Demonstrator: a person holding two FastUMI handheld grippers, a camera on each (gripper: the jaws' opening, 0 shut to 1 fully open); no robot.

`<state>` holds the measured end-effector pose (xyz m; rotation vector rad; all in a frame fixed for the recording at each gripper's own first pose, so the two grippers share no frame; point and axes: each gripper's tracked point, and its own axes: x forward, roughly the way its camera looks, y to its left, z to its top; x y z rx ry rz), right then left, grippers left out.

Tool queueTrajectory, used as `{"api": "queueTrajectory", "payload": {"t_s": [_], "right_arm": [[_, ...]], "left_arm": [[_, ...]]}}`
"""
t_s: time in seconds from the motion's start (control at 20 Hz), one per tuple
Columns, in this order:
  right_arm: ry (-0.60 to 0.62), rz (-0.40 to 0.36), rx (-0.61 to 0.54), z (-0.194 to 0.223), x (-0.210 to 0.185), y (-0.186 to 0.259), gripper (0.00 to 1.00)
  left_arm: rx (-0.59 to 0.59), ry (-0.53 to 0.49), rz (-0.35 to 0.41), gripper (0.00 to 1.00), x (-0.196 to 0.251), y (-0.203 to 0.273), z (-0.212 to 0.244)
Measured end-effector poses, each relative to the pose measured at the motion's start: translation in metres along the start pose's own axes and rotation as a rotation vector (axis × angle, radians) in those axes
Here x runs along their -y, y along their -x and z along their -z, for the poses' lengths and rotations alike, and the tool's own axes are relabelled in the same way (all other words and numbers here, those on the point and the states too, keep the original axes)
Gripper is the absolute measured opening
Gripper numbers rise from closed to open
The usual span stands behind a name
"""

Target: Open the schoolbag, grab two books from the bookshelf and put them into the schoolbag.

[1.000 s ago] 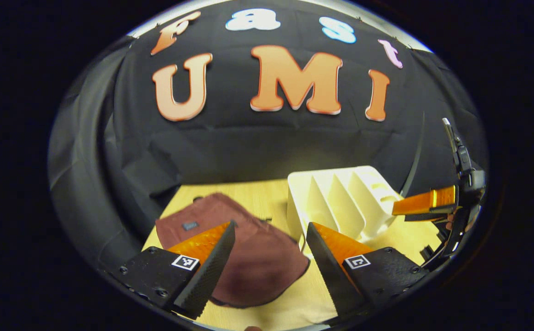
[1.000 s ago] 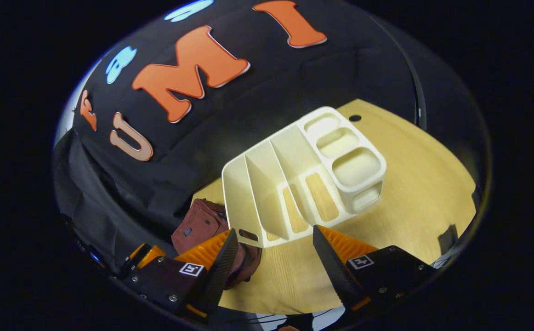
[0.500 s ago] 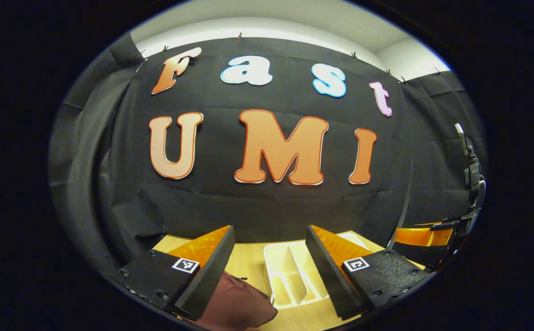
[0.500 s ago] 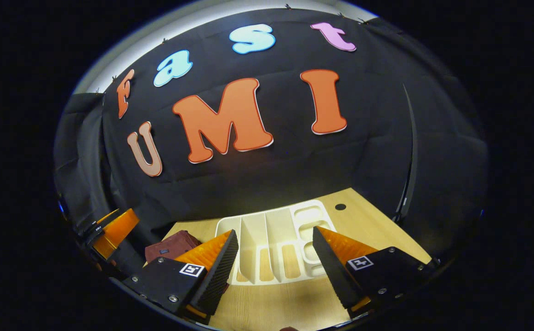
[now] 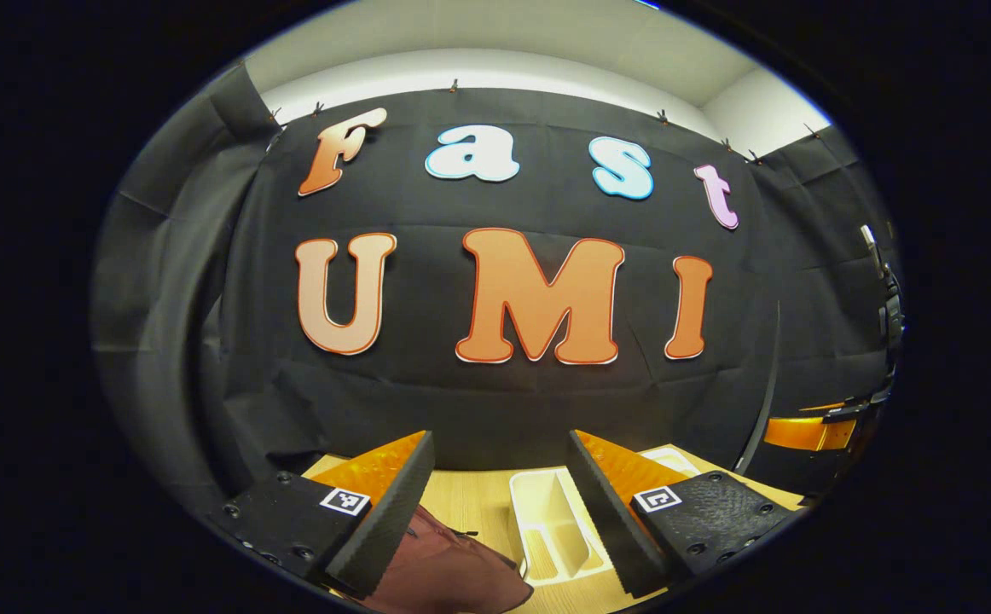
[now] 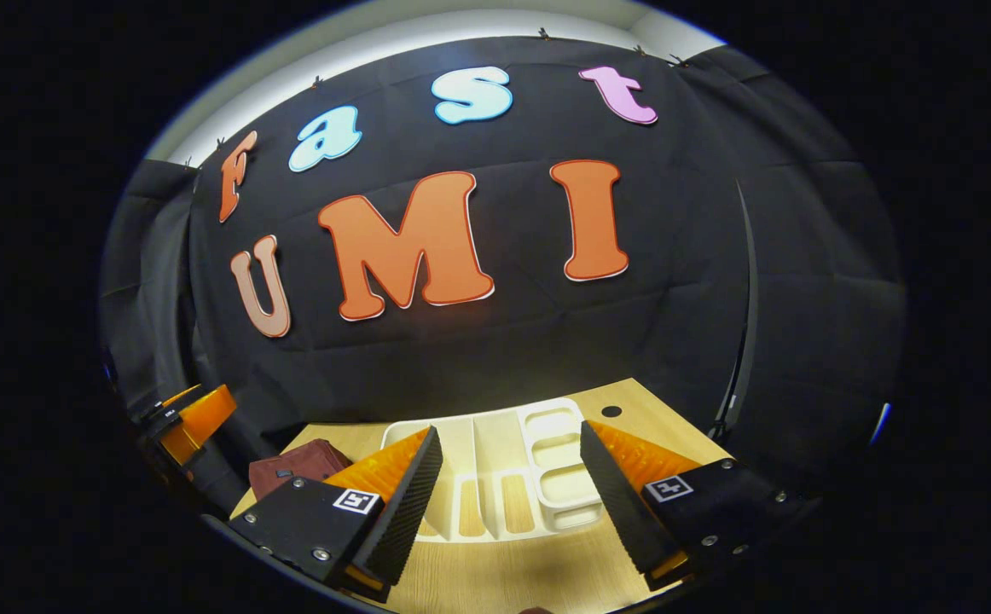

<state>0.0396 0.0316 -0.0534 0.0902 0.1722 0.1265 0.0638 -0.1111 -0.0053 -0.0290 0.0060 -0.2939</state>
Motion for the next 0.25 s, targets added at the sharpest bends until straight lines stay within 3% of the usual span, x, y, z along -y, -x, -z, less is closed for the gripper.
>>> {"api": "queueTrajectory", "payload": {"t_s": [0.05, 0.25], "right_arm": [[-0.016, -0.004, 0.003, 0.0003, 0.0001, 0.0028, 0.97], [-0.04, -0.006, -0.006, 0.0028, 0.0014, 0.0031, 0.97]], "left_arm": [[-0.007, -0.005, -0.005, 1.0, 0.001, 0.0007, 0.0021], [-0.002, 0.0, 0.006, 0.96, 0.0067, 0.0036, -0.0028]]}}
